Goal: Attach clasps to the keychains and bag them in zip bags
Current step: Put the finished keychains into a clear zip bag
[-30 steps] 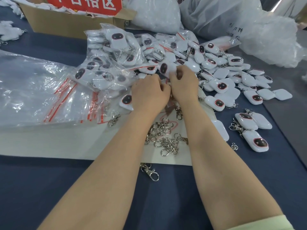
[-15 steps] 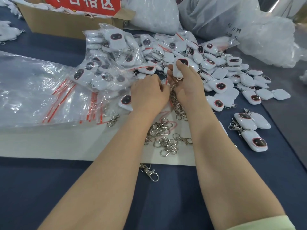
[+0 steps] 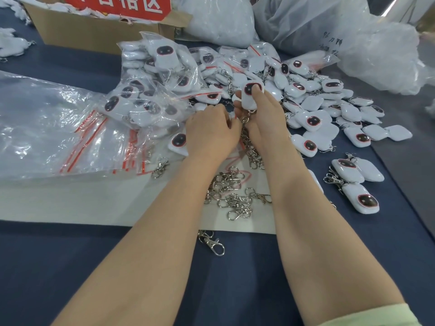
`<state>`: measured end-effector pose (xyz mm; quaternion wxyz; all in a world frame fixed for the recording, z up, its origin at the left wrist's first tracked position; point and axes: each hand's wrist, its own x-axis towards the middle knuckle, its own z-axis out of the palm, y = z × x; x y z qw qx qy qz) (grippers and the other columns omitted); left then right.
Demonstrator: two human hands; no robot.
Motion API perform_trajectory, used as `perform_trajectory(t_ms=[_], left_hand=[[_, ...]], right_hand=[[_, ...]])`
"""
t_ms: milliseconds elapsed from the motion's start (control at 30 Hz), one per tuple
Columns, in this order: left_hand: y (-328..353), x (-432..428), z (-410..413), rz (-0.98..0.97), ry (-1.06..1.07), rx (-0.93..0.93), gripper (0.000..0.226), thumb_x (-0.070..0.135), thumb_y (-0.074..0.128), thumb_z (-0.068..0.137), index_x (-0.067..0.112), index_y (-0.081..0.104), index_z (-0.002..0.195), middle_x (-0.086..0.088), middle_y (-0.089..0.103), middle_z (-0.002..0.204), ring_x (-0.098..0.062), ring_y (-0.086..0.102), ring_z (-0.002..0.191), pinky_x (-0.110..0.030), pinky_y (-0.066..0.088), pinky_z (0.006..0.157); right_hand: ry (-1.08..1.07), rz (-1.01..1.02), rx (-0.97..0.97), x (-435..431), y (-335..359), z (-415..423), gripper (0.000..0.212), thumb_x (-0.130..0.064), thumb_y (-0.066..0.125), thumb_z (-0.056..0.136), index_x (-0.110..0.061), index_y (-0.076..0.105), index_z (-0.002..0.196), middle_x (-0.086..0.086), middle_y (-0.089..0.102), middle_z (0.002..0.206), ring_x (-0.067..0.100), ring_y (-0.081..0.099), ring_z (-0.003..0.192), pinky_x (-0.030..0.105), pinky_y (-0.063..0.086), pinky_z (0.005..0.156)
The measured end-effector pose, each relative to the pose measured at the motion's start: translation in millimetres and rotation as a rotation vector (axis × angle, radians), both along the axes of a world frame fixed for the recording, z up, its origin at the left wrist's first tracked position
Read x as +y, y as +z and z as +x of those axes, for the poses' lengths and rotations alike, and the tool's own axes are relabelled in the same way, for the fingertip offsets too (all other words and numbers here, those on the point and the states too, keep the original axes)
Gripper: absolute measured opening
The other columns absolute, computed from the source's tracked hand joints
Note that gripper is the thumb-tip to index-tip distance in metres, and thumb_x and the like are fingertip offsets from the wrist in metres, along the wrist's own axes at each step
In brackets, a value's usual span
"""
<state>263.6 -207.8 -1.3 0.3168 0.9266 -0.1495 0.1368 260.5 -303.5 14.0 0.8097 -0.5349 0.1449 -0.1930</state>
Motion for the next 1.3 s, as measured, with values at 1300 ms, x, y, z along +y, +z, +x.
perform_trajectory(t_ms=[1300], left_hand=[[27,1,-8,-0.657,-0.002,-0.015,0.009,0.021,0.058,0.086,0.016,0.056,0.079,0.004,0.061,0.083,-0.007,0.054,0.076,-0.019,0.044,0.069]], right_hand=[[0.503,-0.637,0.217,5,40,-21,0.033,0.019,0.037,0.086,-0.002,0.063,0.091,0.003,0.064,0.067,0.008,0.060,0.053,0.018,0.048,0.052]])
